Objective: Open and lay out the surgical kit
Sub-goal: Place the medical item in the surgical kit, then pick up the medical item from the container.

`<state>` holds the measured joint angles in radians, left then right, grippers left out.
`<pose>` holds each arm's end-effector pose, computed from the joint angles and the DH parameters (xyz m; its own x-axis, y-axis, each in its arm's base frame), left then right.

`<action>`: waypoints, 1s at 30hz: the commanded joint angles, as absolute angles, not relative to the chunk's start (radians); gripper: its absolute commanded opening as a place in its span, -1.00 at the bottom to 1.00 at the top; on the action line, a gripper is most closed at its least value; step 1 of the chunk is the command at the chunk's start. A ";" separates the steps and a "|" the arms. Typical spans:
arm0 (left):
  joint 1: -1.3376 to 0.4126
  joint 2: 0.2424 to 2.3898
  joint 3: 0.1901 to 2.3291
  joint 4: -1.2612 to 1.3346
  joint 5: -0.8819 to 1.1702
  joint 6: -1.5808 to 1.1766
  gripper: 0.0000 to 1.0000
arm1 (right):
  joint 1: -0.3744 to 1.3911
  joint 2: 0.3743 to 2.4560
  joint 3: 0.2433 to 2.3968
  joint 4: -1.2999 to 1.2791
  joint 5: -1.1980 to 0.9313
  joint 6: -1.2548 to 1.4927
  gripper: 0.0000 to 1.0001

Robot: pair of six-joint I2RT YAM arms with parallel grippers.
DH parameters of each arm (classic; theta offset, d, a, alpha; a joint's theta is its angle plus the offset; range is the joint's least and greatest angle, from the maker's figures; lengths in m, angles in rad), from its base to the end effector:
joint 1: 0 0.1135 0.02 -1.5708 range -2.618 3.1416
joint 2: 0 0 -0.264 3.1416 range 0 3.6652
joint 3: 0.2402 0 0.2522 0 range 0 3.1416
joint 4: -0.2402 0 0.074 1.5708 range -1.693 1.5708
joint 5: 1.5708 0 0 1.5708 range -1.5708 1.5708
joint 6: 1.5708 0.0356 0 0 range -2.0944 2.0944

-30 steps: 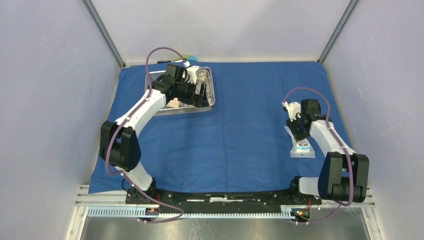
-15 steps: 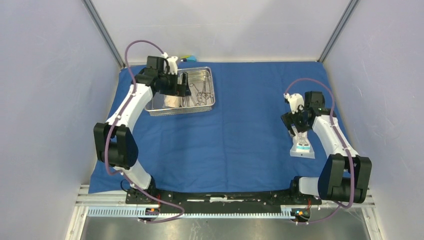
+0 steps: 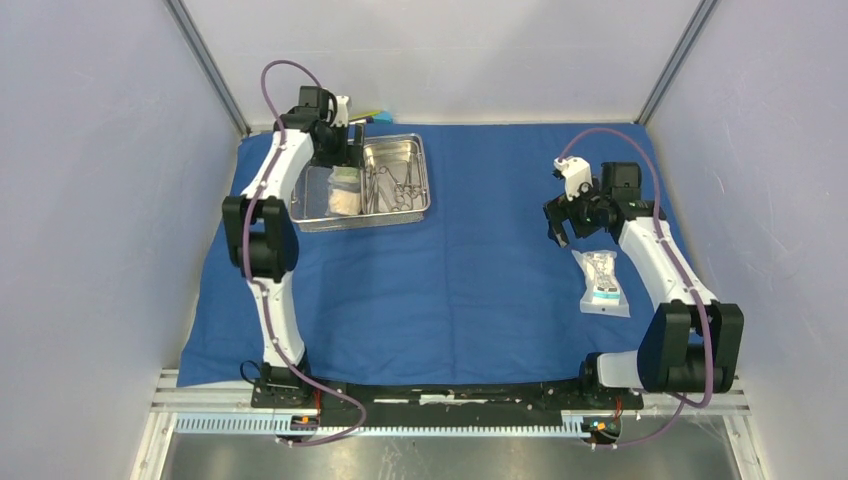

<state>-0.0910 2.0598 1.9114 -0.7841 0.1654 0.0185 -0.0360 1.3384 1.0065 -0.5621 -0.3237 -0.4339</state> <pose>0.4577 -0.0477 0.2820 -0.7962 0.0910 -0.5982 0.2021 0.9718 -0.1212 0.2781 0.0013 0.2633 -0.6375 -0.3759 -0.6725 -0.4772 0.8780 -0.0383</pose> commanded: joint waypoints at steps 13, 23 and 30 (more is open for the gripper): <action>-0.002 2.314 2.061 -0.746 0.216 -0.126 0.68 | -0.028 1.371 0.945 -0.470 -0.367 -0.415 0.90; 0.037 2.427 2.169 -0.807 0.307 -0.174 0.80 | -0.028 1.378 0.939 -0.475 -0.364 -0.414 0.90; 0.037 2.440 2.167 -0.804 0.350 -0.190 0.66 | -0.028 1.373 0.938 -0.477 -0.368 -0.414 0.90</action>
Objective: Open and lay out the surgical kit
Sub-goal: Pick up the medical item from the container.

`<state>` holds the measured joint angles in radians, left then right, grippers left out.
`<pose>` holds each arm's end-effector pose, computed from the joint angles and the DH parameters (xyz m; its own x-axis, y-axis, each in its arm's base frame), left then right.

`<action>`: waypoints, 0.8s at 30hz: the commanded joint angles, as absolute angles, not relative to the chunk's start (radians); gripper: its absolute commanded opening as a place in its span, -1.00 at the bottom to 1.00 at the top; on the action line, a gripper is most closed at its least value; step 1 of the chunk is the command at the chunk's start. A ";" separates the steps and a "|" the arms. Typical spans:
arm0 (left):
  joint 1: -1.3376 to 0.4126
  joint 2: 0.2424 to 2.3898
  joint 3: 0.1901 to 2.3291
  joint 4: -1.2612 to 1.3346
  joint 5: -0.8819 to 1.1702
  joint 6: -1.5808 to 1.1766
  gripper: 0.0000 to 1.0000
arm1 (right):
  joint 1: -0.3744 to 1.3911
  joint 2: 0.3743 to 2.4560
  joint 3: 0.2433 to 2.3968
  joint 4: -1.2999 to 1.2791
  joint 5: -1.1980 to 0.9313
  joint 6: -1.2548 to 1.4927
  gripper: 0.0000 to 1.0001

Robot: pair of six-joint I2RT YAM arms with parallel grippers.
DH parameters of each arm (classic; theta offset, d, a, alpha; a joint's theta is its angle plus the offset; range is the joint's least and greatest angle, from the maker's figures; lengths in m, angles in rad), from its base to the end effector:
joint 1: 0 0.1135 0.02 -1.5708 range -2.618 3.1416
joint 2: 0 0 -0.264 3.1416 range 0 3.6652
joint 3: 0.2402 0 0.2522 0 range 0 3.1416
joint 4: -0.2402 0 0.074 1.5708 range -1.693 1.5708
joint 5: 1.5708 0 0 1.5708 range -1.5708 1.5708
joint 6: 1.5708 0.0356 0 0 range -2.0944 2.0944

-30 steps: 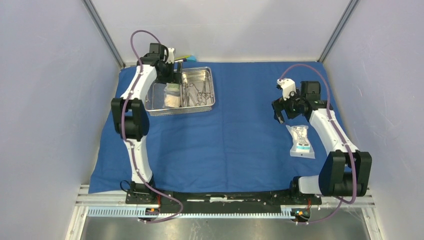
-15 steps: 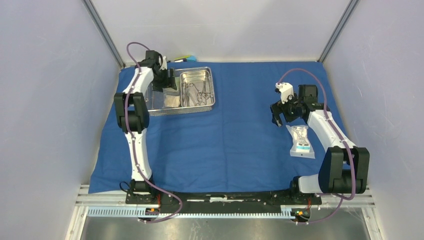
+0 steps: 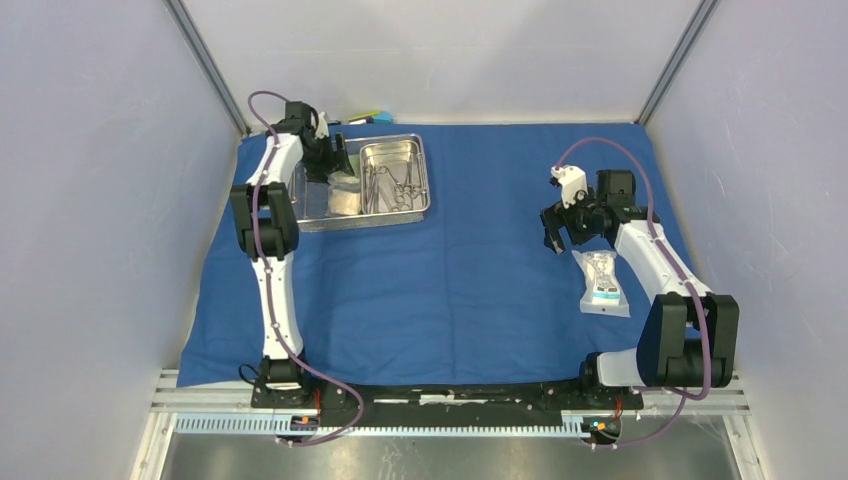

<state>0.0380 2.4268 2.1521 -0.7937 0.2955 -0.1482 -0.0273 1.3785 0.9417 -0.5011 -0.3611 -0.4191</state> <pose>0.5235 0.0095 0.1831 -0.8815 -0.1749 -0.4386 -0.0267 0.9458 -0.3235 0.2806 0.0049 0.2368 -0.6616 -0.3628 -0.6562 -0.4955 0.8684 0.0195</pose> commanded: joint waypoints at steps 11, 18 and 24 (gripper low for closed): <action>0.053 2.376 2.104 -0.747 0.436 -0.237 0.01 | -0.028 1.378 0.934 -0.476 -0.367 -0.411 0.90; 0.067 2.315 2.091 -0.729 0.445 -0.235 -0.58 | -0.028 1.395 0.959 -0.495 -0.356 -0.416 0.90; 0.074 2.215 2.076 -0.717 0.460 -0.187 -0.84 | -0.025 1.418 1.043 -0.503 -0.435 -0.410 0.89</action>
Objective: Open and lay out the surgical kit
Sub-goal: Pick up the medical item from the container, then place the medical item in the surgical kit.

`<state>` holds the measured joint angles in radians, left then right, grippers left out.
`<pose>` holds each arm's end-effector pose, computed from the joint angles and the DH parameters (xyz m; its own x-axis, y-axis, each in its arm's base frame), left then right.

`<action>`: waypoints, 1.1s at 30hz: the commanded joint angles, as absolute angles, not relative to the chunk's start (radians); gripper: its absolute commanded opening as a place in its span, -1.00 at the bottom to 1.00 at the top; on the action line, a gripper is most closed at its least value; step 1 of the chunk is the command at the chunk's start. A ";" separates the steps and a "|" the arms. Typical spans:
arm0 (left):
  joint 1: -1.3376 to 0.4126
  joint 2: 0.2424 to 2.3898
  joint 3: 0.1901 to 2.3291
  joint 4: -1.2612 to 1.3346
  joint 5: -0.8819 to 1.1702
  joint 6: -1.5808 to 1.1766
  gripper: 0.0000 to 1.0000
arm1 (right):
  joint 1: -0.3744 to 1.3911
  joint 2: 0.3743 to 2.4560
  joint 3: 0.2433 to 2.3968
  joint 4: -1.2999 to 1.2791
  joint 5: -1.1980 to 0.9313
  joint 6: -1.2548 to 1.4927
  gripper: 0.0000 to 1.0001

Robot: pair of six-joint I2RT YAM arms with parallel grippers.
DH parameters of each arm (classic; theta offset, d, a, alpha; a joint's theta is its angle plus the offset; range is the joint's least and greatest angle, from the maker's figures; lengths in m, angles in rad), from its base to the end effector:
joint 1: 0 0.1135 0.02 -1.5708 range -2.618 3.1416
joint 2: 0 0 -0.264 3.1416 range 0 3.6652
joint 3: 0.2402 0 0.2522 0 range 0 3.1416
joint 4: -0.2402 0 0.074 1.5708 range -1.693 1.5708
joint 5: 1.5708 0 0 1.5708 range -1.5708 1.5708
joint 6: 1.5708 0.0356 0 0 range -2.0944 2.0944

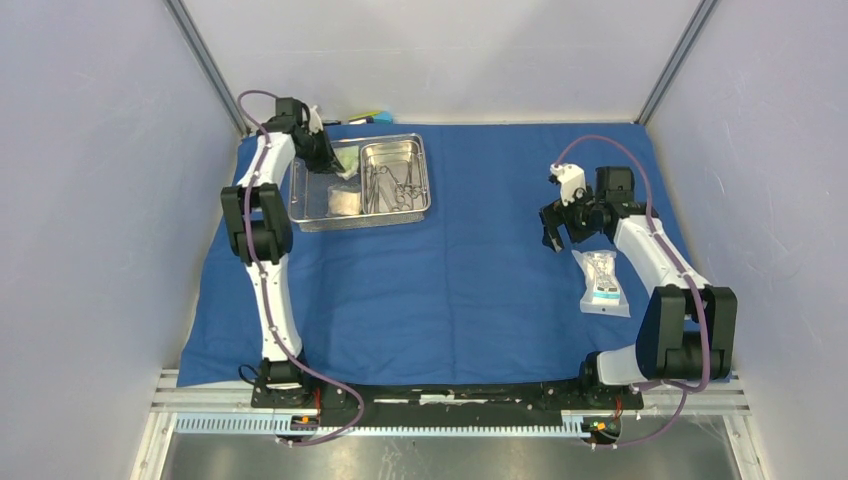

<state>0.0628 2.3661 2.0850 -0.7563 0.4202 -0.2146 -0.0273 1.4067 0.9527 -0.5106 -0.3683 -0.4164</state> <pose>0.5146 0.0178 0.1963 -0.8716 -0.2496 -0.4220 -0.0367 0.8915 -0.4515 0.2847 0.0050 0.2323 -0.6787 -0.3589 -0.6407 -0.4965 0.8671 0.0402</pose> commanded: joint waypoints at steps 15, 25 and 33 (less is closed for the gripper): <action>-0.126 1.734 1.315 -0.228 0.835 -0.288 -0.76 | 0.143 1.439 1.074 -0.028 -0.779 -0.018 0.93; -0.331 1.608 1.066 0.167 0.852 -0.516 -0.81 | 0.242 1.436 0.822 0.502 -0.838 0.383 0.96; -0.397 1.598 1.040 0.210 0.838 -0.511 -0.82 | 0.257 1.523 0.793 0.738 -0.914 0.584 0.94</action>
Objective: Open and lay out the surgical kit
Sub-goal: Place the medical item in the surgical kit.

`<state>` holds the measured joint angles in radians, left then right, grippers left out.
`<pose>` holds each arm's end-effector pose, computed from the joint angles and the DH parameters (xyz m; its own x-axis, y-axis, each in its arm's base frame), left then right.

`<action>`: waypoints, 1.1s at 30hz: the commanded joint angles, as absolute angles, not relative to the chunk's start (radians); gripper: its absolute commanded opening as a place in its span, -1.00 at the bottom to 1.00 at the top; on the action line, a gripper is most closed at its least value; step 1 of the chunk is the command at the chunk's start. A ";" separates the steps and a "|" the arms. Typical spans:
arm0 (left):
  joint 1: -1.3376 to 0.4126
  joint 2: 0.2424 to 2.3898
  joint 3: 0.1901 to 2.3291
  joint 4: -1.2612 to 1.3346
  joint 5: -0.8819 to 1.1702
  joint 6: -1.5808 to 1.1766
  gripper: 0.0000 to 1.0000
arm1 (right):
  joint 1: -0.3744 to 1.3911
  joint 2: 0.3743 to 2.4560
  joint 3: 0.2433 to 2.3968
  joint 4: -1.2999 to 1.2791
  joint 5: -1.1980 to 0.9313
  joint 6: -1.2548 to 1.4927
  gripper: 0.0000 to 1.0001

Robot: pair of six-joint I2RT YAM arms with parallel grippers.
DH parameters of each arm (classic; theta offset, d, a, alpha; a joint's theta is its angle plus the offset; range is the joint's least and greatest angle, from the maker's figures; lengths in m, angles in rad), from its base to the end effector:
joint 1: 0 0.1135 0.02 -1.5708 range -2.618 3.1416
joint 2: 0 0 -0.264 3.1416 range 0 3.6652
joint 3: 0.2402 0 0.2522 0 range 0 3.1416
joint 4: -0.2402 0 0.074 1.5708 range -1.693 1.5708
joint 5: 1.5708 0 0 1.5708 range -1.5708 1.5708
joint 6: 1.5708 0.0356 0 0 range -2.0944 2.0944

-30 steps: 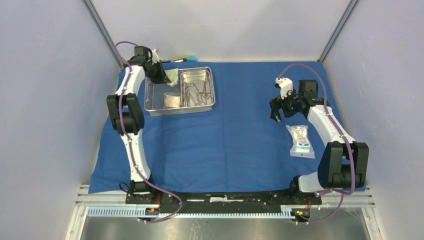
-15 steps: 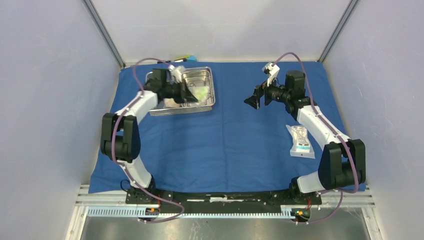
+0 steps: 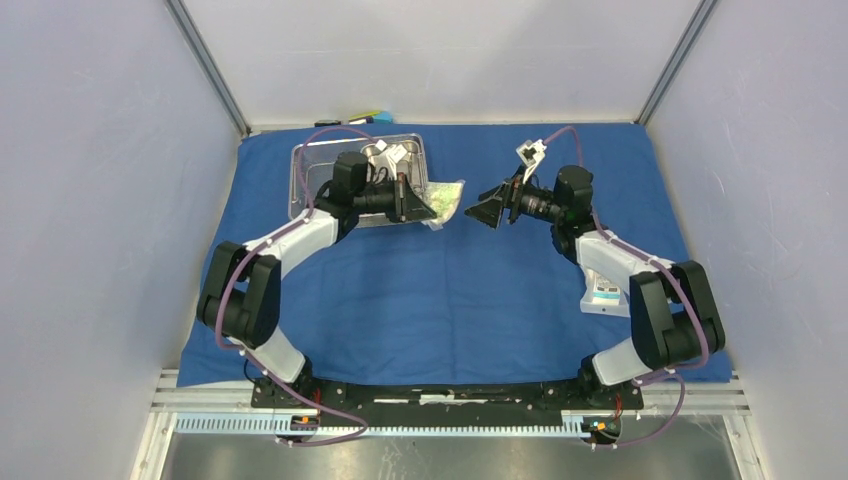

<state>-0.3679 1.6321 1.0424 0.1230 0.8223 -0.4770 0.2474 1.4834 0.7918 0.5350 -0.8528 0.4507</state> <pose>0.3273 -0.1541 0.2464 -0.7657 -0.0397 -0.6420 0.5671 0.4293 -0.7029 0.3038 0.1044 0.2513 -0.5205 0.1641 -0.8380 -0.7284 0.4268 0.5360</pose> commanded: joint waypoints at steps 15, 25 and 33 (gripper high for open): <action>-0.466 1.614 1.046 0.169 0.809 -0.438 -0.72 | 0.307 1.625 0.855 0.789 -1.000 0.634 0.21; -0.473 1.590 1.041 0.088 0.786 -0.353 -0.27 | 0.299 1.585 0.890 0.543 -0.986 0.421 -1.00; -0.441 1.525 1.181 -0.327 0.663 -0.026 0.85 | 0.226 1.446 0.945 -0.093 -0.939 -0.172 -0.99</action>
<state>-0.4656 1.6054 1.0878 -0.1074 0.7353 -0.2581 0.2661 1.5337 0.8619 0.2916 -0.9722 0.2302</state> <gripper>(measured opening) 0.899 0.023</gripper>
